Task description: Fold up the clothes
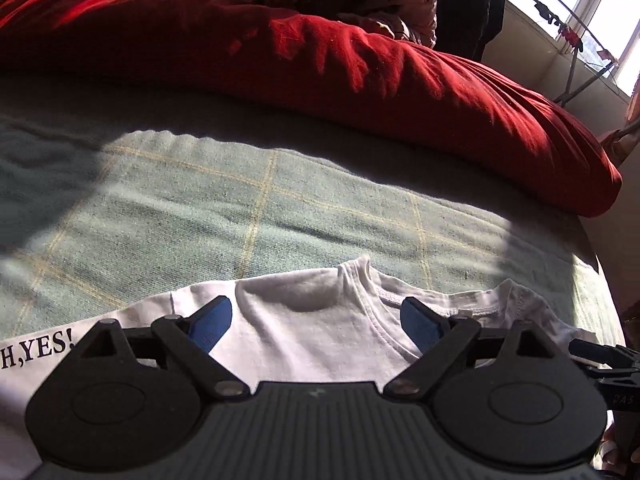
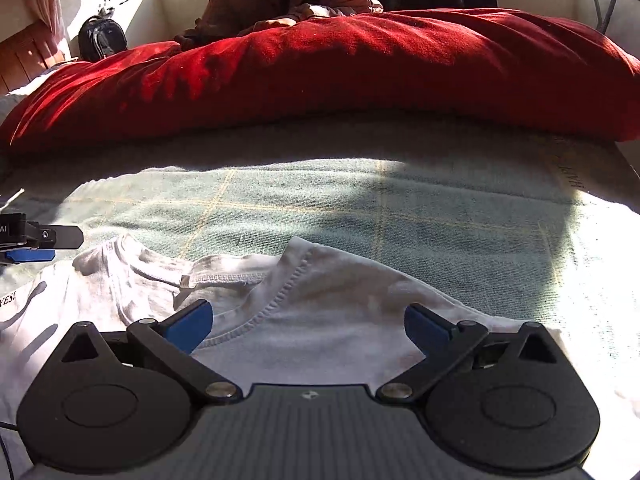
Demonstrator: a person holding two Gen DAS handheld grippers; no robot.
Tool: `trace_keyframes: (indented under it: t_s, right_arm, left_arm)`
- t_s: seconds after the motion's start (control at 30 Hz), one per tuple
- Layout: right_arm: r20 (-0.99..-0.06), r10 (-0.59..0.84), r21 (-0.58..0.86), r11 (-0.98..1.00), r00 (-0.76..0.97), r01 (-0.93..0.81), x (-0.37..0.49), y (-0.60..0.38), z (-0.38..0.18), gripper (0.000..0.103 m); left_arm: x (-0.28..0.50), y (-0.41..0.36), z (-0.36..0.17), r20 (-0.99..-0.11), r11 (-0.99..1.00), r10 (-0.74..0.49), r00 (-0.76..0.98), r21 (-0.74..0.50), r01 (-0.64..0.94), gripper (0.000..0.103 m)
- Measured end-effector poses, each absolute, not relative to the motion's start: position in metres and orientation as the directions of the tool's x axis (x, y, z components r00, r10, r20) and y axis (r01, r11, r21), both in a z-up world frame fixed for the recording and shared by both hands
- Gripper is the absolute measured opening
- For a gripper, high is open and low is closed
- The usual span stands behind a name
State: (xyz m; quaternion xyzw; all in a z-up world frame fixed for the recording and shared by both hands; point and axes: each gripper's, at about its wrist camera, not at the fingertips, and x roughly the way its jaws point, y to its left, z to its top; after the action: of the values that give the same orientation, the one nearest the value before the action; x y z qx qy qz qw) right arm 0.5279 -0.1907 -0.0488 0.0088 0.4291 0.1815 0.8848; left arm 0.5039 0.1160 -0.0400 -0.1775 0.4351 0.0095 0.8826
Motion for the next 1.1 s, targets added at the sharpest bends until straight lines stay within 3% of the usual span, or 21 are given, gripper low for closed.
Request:
trace_keyframes:
  t_s: [0.17, 0.23, 0.3, 0.6, 0.87, 1.1]
  right_arm:
    - [-0.757, 0.341, 0.229, 0.937, 0.557, -0.262, 0.522, -0.213, -0.043, 0.103]
    - [-0.753, 0.341, 0.246, 0.939, 0.562, -0.241, 0.526, -0.222, -0.040, 0.103]
    - [-0.749, 0.342, 0.262, 0.940, 0.568, -0.220, 0.530, -0.231, -0.036, 0.103]
    - [-0.725, 0.350, 0.356, 0.928, 0.593, -0.112, 0.523, -0.288, -0.017, 0.103]
    - [-0.769, 0.307, 0.471, 0.865, 0.561, 0.172, 0.432, -0.421, -0.046, 0.103]
    - [-0.718, 0.233, 0.564, 0.747, 0.656, 0.352, 0.406, -0.515, -0.071, 0.102]
  left_arm:
    - [0.468, 0.117, -0.057, -0.807, 0.919, -0.130, 0.576, -0.316, -0.235, 0.091]
    - [0.459, 0.115, -0.062, -0.822, 0.916, -0.124, 0.556, -0.310, -0.254, 0.096]
    - [0.475, 0.106, -0.056, -0.842, 0.937, -0.103, 0.529, -0.261, -0.232, 0.096]
    - [0.457, 0.065, -0.039, -0.842, 0.942, -0.151, 0.518, -0.282, -0.183, 0.096]
    - [0.444, 0.026, -0.027, -0.848, 0.949, -0.189, 0.495, -0.288, -0.130, 0.096]
    - [0.455, -0.031, -0.025, -0.852, 0.956, -0.252, 0.459, -0.294, -0.021, 0.096]
